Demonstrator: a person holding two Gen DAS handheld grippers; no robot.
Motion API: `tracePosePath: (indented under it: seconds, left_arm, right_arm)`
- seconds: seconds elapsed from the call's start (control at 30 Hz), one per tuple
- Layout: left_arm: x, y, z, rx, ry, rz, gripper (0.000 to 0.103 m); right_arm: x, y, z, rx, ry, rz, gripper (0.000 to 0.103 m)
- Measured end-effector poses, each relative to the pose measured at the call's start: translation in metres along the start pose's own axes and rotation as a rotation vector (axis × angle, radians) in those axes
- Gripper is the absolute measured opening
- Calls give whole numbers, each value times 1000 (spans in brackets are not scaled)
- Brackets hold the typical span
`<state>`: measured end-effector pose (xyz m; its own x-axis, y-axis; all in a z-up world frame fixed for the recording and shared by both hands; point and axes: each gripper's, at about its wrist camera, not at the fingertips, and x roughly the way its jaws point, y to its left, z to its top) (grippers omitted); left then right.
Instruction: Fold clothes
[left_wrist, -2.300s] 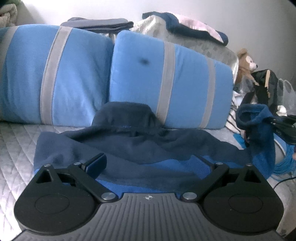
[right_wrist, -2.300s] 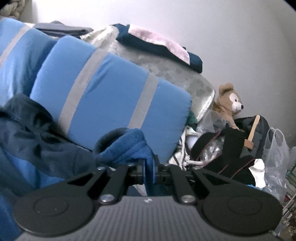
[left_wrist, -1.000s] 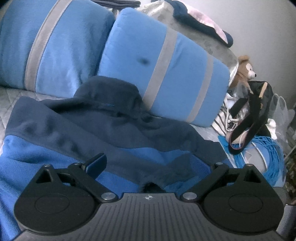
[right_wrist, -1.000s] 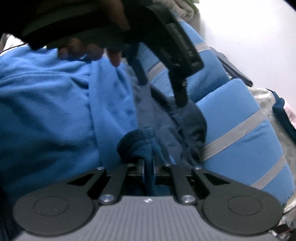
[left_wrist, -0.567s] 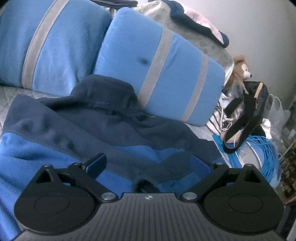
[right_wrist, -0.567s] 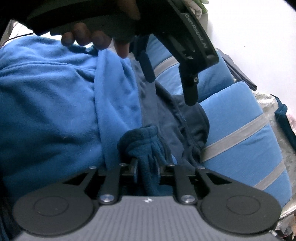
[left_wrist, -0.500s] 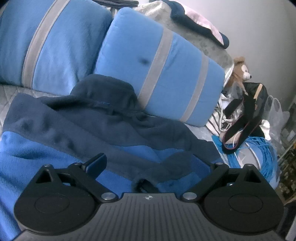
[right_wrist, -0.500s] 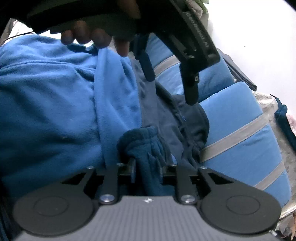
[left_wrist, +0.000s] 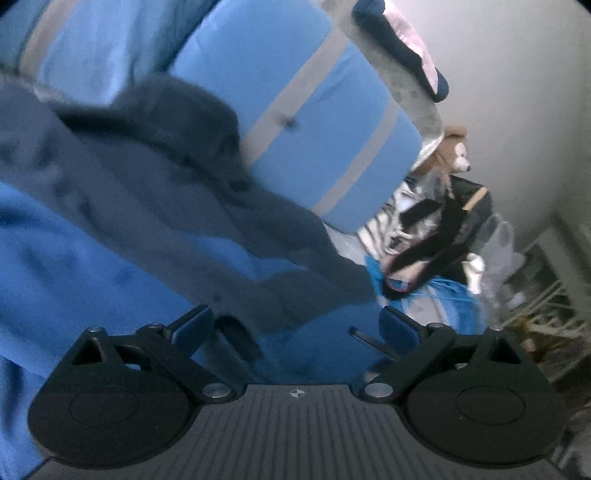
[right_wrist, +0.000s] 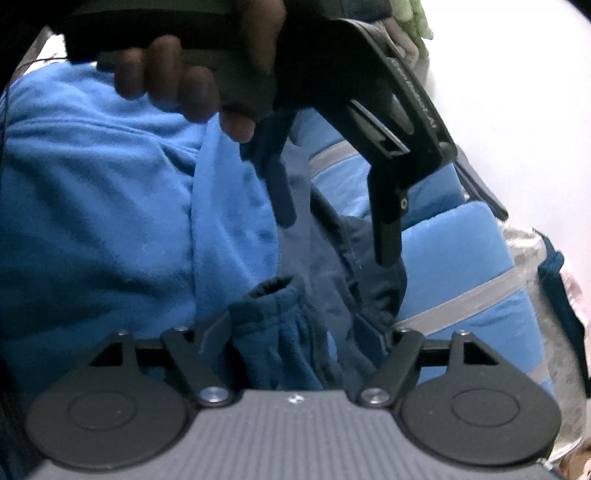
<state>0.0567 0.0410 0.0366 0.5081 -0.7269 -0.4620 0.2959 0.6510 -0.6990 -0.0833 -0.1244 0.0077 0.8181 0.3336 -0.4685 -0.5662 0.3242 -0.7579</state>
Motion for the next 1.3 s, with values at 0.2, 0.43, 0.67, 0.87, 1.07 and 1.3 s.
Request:
tracePosePath:
  seconds: [0.2, 0.43, 0.67, 0.87, 1.07, 1.3]
  left_arm:
    - [16, 12, -8, -137, 85, -95, 96]
    - [33, 19, -15, -135, 138, -94, 70]
    - [33, 24, -18, -141, 145, -63, 55]
    - [34, 18, -20, -94, 164, -34, 23]
    - [31, 5, -20, 1, 163, -26, 16]
    - [33, -1, -25, 39, 191, -30, 16]
  right_arm:
    - [1, -1, -7, -24, 12, 20, 83]
    - [9, -8, -13, 16, 36, 58, 84]
    - [13, -28, -17, 128, 43, 126, 84]
    - [12, -29, -13, 159, 38, 151, 84]
    - [15, -27, -10, 166, 43, 150, 84]
    - [16, -19, -10, 138, 52, 126, 84]
